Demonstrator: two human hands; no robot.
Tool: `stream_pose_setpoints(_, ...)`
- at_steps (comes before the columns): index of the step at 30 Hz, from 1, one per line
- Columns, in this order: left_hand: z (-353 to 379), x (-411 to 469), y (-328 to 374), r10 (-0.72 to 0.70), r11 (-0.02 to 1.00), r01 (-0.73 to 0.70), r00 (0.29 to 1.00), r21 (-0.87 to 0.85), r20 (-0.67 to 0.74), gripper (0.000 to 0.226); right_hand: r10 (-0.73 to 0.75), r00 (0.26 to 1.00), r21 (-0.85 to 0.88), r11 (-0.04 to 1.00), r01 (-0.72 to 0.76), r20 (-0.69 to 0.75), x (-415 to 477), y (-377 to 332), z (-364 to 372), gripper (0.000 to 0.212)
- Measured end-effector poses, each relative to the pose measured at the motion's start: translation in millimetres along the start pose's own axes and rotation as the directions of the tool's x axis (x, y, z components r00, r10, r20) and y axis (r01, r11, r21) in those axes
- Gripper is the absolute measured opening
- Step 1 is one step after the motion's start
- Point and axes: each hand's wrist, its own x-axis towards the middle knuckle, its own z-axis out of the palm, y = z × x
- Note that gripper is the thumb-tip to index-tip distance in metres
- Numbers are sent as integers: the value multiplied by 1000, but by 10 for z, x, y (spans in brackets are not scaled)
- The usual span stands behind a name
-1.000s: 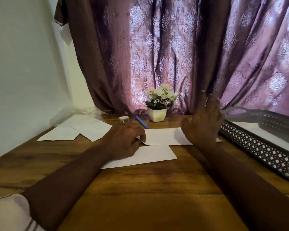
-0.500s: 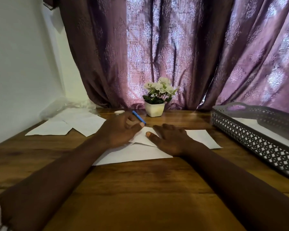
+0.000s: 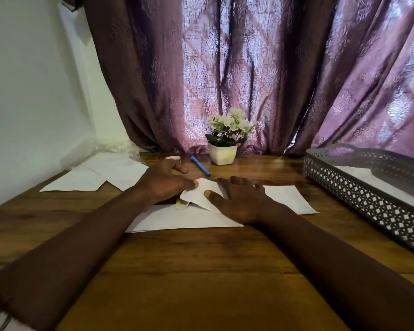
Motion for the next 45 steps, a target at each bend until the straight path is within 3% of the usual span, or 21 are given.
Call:
stream_pose_setpoints(5,-15,-52,12,22,998,-23,999,-55,-29,33,-58,997,29,998,60,-52,-68,-60,-36,77)
stream_pose_setpoints(10,-50,-52,-10,73,973,-91,993,-213,-91,28,-263,948,170,941,293,-179,-134,-104,-80,103)
stream_pose_setpoints(13,-76,-63,12,105,955,-116,993,-272,-56,29,-275,935,132,942,309,-225,-127,-72,-105,112)
stream_pose_setpoints(19,-52,-121,83,139,906,-109,989,-409,43,39,-242,966,106,962,251,-87,-122,39,-98,110)
stream_pose_setpoints(22,-39,-140,80,174,864,-104,980,-493,98,62,-240,969,155,957,246,-54,-108,48,-76,108)
stream_pose_setpoints(25,-22,-232,95,341,862,-246,928,-443,148,83,-237,966,274,927,256,-100,-78,65,-63,104)
stream_pose_setpoints(28,-18,-347,117,496,836,-409,849,-367,184,93,-203,968,499,829,251,-150,-166,92,-145,88)
stream_pose_setpoints(31,-38,-356,122,609,793,-596,779,-125,147,114,-185,970,632,736,244,-158,-211,169,-217,70)
stream_pose_setpoints(33,-20,-316,116,639,767,-642,760,-13,118,125,-167,976,623,752,217,-138,-207,165,-230,65)
stream_pose_setpoints(37,6,-272,115,707,707,-707,707,14,16,117,-178,979,525,826,205,-103,-207,138,-196,87)
stream_pose_setpoints(41,-3,-301,145,734,665,-746,662,-39,-149,97,-238,965,461,847,263,-113,-240,90,-193,89)
stream_pose_setpoints(45,15,-316,129,674,708,-706,682,-14,-283,63,-199,966,601,757,257,-163,-221,109,-199,84)
